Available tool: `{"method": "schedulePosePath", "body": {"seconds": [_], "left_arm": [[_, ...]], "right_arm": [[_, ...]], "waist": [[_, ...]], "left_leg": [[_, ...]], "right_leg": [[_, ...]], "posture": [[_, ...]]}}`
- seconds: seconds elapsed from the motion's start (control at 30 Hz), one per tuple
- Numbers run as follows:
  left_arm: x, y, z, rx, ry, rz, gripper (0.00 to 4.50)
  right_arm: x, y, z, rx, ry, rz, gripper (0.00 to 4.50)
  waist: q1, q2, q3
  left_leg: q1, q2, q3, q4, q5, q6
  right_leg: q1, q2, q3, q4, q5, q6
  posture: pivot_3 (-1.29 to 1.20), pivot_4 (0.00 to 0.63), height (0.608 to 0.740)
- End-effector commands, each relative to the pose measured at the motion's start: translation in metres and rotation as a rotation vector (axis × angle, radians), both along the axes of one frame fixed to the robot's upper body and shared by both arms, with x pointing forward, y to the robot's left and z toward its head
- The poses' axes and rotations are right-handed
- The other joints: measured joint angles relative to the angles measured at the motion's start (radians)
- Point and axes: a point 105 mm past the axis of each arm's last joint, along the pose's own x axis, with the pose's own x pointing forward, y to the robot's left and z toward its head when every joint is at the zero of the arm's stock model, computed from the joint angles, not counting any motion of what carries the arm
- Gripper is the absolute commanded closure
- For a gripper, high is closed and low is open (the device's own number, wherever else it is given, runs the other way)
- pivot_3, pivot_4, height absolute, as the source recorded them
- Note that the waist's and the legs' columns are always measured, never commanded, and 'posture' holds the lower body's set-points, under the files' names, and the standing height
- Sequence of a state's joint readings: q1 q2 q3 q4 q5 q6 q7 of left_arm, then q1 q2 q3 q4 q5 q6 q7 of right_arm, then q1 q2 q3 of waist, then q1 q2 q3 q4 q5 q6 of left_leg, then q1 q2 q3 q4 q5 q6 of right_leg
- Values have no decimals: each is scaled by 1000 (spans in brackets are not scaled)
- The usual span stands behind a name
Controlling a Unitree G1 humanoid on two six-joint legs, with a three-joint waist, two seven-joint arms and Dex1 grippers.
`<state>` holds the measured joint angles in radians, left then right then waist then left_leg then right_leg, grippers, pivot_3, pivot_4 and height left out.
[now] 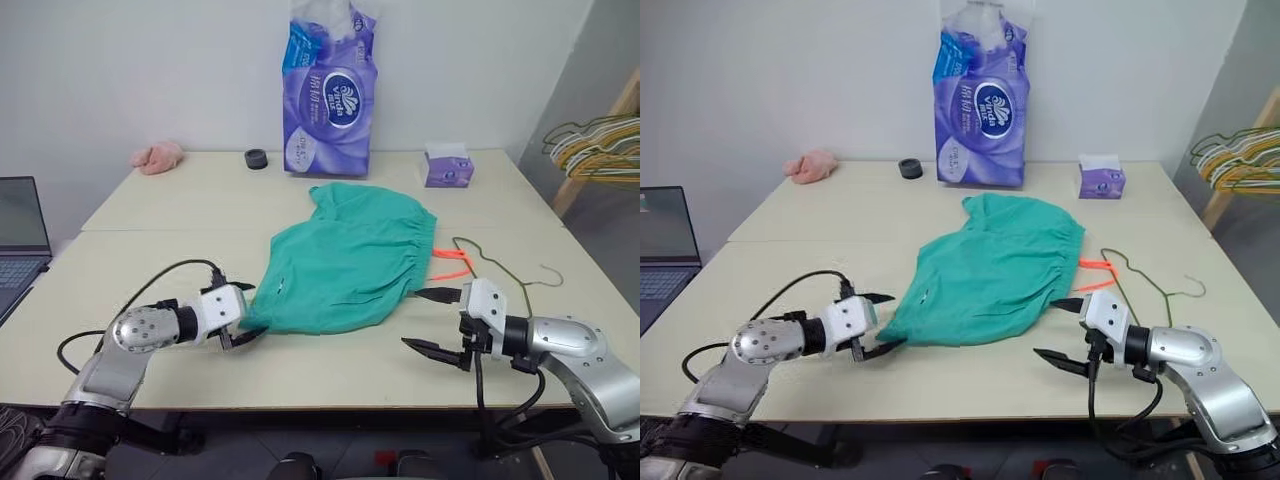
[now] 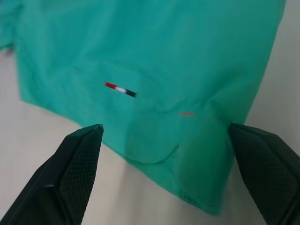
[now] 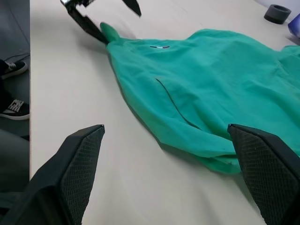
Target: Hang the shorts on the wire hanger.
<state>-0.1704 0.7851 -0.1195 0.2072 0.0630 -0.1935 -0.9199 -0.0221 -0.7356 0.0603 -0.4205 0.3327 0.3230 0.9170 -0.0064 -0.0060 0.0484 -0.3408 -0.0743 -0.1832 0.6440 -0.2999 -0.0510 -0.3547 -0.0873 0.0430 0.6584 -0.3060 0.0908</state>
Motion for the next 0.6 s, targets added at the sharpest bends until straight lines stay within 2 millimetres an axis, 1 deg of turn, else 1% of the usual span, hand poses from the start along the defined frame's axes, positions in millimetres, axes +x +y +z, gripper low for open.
{"method": "schedulePosePath", "body": {"seconds": [0.03, 0.07, 0.13, 0.23, 0.33, 0.37, 0.47, 0.5, 0.6], "left_arm": [[9, 2, 0, 49, -51, -21, 397], [9, 3, -3, 66, -54, -27, 602], [11, 5, -6, 89, -62, -34, 1192], [18, 7, -3, 91, -90, -28, 2109], [22, 6, 4, 59, -112, -15, 3022], [25, 5, 9, 40, -123, -3, 3352], [27, 2, 21, -2, -135, 13, 4264], [27, 1, 22, -3, -135, 13, 4474], [27, 0, 28, 2, -143, 6, 4474]], "right_arm": [[2, 2, 12, -40, -106, 18, 0], [5, 1, 12, -58, -129, 7, 0], [10, -1, 12, -78, -168, -10, 0], [20, -5, 11, -126, -229, -37, 0], [33, -5, 4, -223, -309, -51, 0], [42, -6, -1, -273, -340, -77, 0], [58, 3, -14, -343, -358, -82, 0], [61, 4, -17, -346, -357, -86, 0], [77, 7, -26, -392, -394, -117, 0]], "waist": [[-1, 0, 0], [-1, 0, 0], [-3, 0, 0], [-5, 0, 0], [-14, 0, 0], [-20, 0, 0], [-28, 0, 0], [-29, 0, 0], [-31, 0, 0]], "left_leg": [[0, 0, -1, 0, 0, 0], [0, 0, -1, 0, 0, 0], [0, 0, -2, 0, 0, 0], [0, 0, -2, 0, 0, 0], [0, 0, -2, 1, 0, 1], [0, 0, -2, 1, 1, 1], [0, 0, -2, 1, 1, 1], [0, 0, -2, 1, 1, 1], [0, 0, -3, 0, 1, 0]], "right_leg": [[-1, 0, 0, 0, 0, 0], [-1, 0, 0, 0, 0, 0], [-1, 0, 0, 0, 0, 0], [-1, 0, 0, 1, 0, 0], [-1, 0, -1, 2, 0, 1], [-1, 0, -1, 2, 0, 2], [-2, 0, 0, 3, 1, 1], [-3, 0, 0, 3, 1, 0], [-4, 0, 0, 4, 1, 0]], "posture": [[-89, 0, 740], [-93, 0, 740], [-93, 0, 740], [-95, 0, 740], [-95, 0, 740], [-90, 0, 740], [-91, 0, 740], [-91, 0, 740], [-69, 0, 740]]}}
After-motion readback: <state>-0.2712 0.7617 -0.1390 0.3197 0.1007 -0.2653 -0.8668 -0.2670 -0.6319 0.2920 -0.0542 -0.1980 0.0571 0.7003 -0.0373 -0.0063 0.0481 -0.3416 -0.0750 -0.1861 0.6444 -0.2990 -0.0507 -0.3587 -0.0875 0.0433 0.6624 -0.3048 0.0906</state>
